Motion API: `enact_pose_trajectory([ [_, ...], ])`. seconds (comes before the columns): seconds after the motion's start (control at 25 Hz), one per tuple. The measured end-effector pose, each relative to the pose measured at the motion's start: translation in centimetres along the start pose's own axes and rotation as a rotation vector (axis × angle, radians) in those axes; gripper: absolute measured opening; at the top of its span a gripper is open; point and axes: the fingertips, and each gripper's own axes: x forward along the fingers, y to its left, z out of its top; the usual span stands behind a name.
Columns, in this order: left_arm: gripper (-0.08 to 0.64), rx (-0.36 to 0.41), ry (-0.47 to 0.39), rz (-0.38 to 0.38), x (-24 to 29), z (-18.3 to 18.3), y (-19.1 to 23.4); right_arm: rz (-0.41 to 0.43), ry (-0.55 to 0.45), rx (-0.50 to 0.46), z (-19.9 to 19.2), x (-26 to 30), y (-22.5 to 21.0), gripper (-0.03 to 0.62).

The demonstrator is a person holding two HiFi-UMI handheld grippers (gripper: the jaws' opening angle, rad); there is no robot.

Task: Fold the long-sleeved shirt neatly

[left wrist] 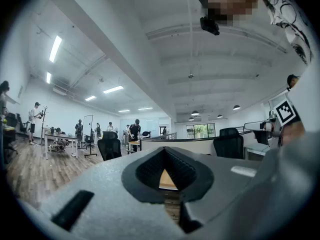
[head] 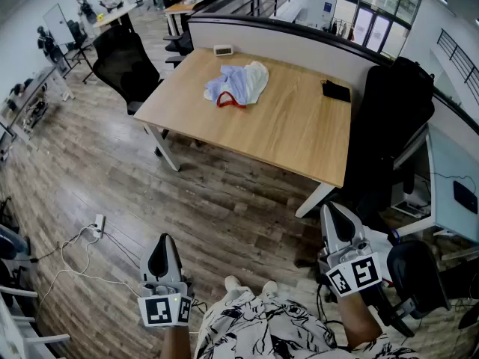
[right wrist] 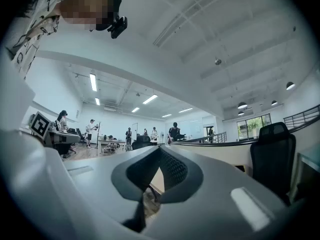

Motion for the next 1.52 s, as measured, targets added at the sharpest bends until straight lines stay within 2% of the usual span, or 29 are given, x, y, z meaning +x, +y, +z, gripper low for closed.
enact_pose_trajectory([
  [0.16, -0.003, 0.012, 0.012, 0.006, 0.0, 0.2, -0.2, -0.007, -0.001, 0.008, 0.3, -0.2, -0.1, 0.005],
  [0.36, -0.002, 0.000, 0.029, 0.021, -0.5, -0.1, 0.3, 0.025, -0.038, 0.092, 0.3, -0.7, 0.3, 0.006],
  [0.52, -0.002, -0.003, 0.020, -0.001, -0.7, -0.1, -0.1, 0.025, -0.019, 0.058, 0.0, -0.7, 0.6, 0.006],
  [0.72, 0.002, 0.058, 0.024, -0.012, -0.5, -0.1, -0.8, 0.021, -0.008, 0.032, -0.3, -0.6, 0.7, 0.008],
  [0.76, 0.025, 0.065, 0.022, -0.012, -0.4, -0.1, -0.9, 0.025, -0.008, 0.031, -0.3, -0.5, 0.7, 0.009],
  [0.8, 0.043, 0.065, 0.020, -0.012, -0.3, -0.1, -0.9, 0.028, -0.008, 0.032, -0.4, -0.5, 0.7, 0.046],
  [1.04, 0.134, 0.052, 0.014, -0.010, 0.0, 0.1, -0.4, 0.044, -0.008, 0.042, -0.3, 0.0, 1.0, 0.152],
  [1.36, 0.335, 0.033, 0.011, 0.005, 0.8, 0.1, 0.6, 0.045, -0.012, 0.036, -0.3, 0.9, 1.2, 0.333],
  [1.44, 0.390, 0.031, 0.019, 0.007, 1.0, 0.0, 0.8, 0.041, -0.005, 0.028, -0.4, 1.0, 1.2, 0.362],
  [1.52, 0.405, 0.031, 0.024, 0.001, 1.2, -0.2, 1.0, 0.037, 0.001, 0.022, -0.5, 1.1, 1.3, 0.376],
])
